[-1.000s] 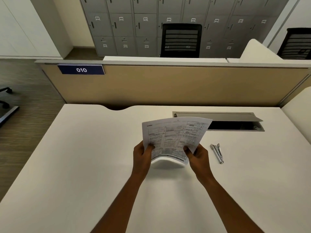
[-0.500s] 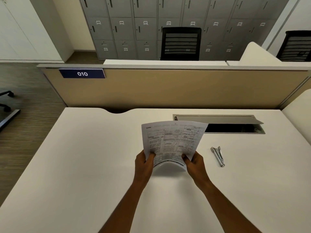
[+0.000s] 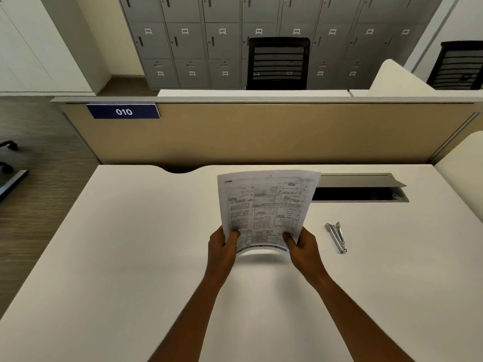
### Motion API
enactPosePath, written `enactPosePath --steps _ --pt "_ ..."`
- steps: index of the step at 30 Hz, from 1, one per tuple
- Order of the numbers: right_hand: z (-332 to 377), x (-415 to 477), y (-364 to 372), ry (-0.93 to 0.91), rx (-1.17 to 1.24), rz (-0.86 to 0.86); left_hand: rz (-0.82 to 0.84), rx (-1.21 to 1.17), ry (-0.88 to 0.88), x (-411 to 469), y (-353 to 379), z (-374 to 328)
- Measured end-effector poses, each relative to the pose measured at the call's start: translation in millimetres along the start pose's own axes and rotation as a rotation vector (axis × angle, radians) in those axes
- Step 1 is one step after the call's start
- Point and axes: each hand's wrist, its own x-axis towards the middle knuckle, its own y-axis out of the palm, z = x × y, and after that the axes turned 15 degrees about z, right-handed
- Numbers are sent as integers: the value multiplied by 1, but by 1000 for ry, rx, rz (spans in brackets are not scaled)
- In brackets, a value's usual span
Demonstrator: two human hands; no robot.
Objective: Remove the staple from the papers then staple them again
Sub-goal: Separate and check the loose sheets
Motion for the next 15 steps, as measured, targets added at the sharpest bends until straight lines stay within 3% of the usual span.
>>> enactPosePath --steps 9,12,15 --pt "69 -7 -37 -302 -404 -17 60 -60 33 0 -21 -33" --pt "88 -6 -51 -308 -567 30 -71 81 96 -2 -30 -52" --pt "102 -6 -62 -288 -739 39 -272 402 241 -6 -34 -77"
